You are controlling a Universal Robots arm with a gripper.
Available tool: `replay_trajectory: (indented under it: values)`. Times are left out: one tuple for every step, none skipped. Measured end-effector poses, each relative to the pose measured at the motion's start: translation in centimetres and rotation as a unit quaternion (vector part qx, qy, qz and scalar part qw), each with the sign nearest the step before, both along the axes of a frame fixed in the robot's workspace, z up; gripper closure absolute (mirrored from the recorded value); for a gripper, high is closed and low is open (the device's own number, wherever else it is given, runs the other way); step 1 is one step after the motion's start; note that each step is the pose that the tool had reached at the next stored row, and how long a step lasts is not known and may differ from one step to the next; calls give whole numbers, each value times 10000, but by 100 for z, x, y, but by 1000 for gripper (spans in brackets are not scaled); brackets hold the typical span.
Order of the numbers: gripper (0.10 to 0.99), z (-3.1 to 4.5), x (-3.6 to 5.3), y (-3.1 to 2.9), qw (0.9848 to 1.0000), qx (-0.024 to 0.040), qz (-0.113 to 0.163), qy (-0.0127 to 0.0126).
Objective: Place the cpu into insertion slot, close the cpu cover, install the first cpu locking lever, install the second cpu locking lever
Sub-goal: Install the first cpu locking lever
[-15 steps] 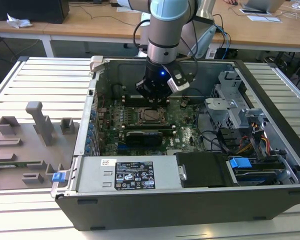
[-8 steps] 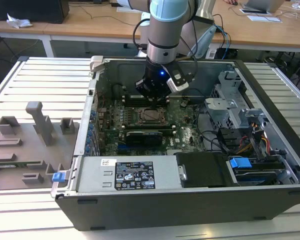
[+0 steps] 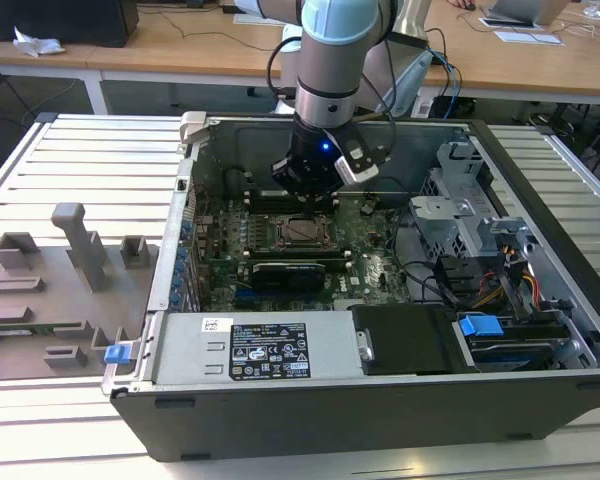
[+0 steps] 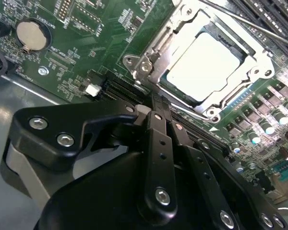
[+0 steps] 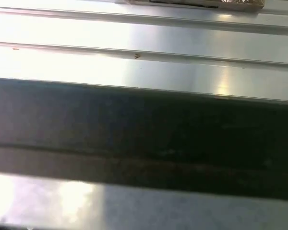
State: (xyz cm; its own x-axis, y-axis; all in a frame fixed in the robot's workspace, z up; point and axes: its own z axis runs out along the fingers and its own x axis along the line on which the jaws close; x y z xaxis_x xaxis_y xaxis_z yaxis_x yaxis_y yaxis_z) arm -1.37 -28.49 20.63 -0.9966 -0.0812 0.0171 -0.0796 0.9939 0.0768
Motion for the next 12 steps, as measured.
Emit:
replay_trajectory:
  values:
    - [980,-13,33,0,10000,-1,-1,32]
    - [980,-28,46,0,10000,-1,0,50]
    - [980,-44,51,0,10000,-1,0,66]
    - [980,-48,51,-2,10000,-1,-1,69]
    - [980,-49,51,-4,10000,-1,-1,70]
    - [980,-50,51,-7,10000,0,0,70]
    - [980,-47,51,-7,10000,-2,-1,70]
    - [980,-33,51,-8,10000,-2,-1,68]
    - [980,-10,51,-8,10000,-1,0,66]
    - [980,3,52,-8,10000,-1,1,64]
    - [980,4,52,-8,10000,1,0,63]
    - [980,4,51,-13,10000,1,0,63]
